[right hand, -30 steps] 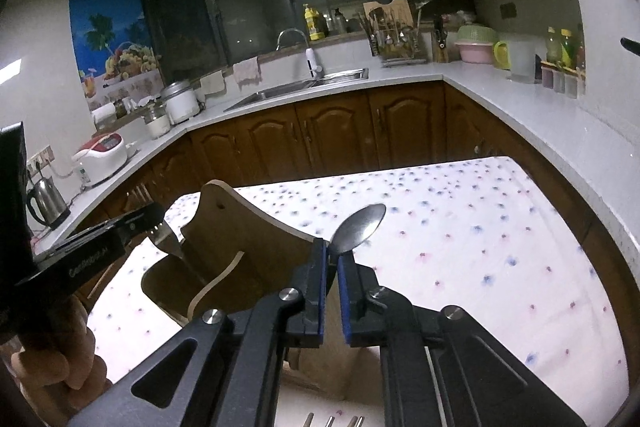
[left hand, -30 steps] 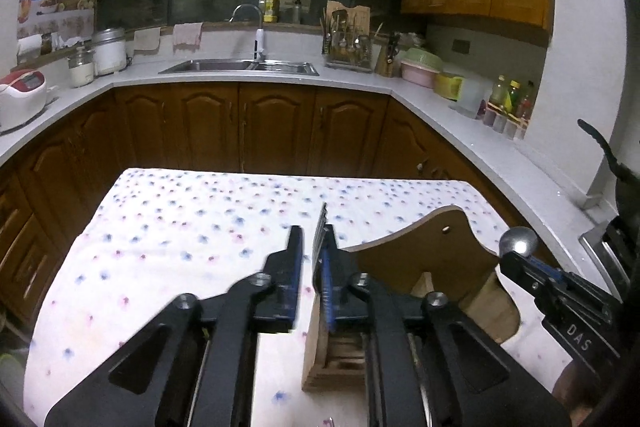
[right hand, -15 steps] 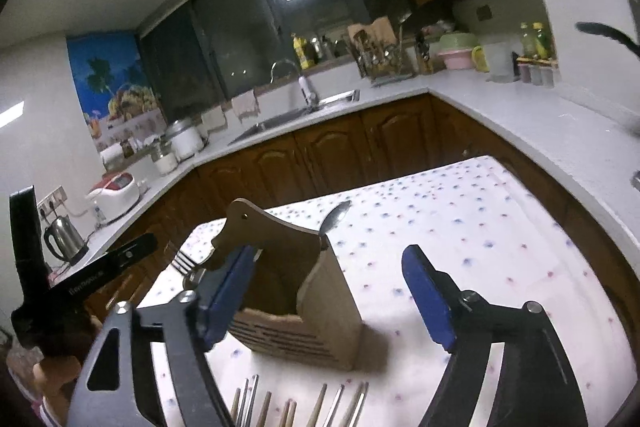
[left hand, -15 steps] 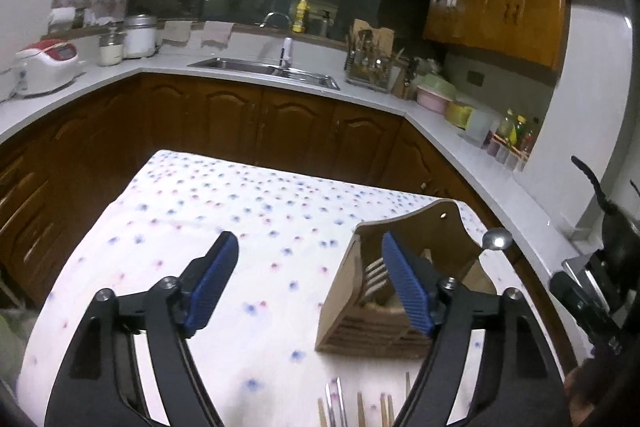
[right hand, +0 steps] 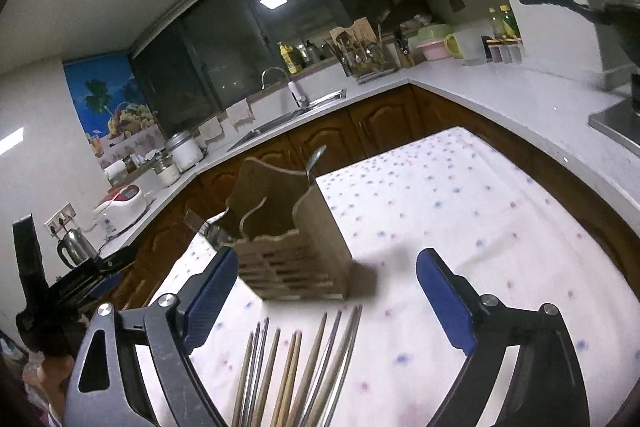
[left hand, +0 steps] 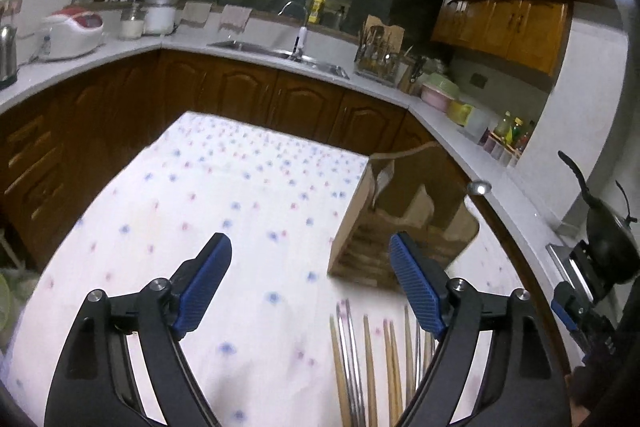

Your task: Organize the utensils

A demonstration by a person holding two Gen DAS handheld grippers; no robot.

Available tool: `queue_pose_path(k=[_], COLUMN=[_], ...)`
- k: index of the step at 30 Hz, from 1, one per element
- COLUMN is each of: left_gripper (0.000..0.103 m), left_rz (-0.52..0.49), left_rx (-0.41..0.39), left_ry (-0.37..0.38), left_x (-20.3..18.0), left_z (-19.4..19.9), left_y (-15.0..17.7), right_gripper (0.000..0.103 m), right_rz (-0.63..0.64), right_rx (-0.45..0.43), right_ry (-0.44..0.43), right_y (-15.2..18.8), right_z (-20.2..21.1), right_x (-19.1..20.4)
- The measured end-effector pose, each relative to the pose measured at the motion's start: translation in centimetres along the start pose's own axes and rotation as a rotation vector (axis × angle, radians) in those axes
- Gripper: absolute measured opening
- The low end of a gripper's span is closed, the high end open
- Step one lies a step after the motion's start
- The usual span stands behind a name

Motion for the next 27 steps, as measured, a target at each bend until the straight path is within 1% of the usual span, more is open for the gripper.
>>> queue_pose_path(k=[5,9,15,19,22,27], left_gripper=[0.084,0.084,0.084,0.084,0.084,0.084], left_rz=[0.039,0.035,0.013,0.009,-0.007,-0.029], left_rx=[0.058,0.089,0.124,0.167,0.199,0.243], left_ry=[-0.002,-0.017,-0.043,-0.060,-0.080,-0.106], left_x=[1.4,2.1,2.6,2.9,3.0,3.1], left_z=[0.8,1.1,1.3,0.7,0.2,-0.8], left_y=[3.4,5.3,7.2,8.4,9.2,10.1], right_gripper=[0.093,0.093,0.093,0.093,0.093,0.093], right_rz=[-0.014,-0.002,0.026,0.026,0.023,0.038], right_rx=[0.026,0.035,0.055,0.084,0.126,0.176], right_ry=[0.007,0.019,0.043,0.056,0.068,0.052], right_y=[2.2,3.5,5.1,6.2,7.2,8.3], right_z=[1.4,2.4,3.1,2.9,2.2,0.8], right_x=[-0.5,-0.5,-0.7,-0.9,-1.0,-0.5])
Point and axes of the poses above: each gripper's, at about its wrist camera, not at the fingertips, and z roughly against the way its jaws point, x to its left, y to its underside, the point moved 9 cm from there along -z, roughly the way its jaws point, and after that the axes turned 4 degrees about z, right-handed, at the moved point
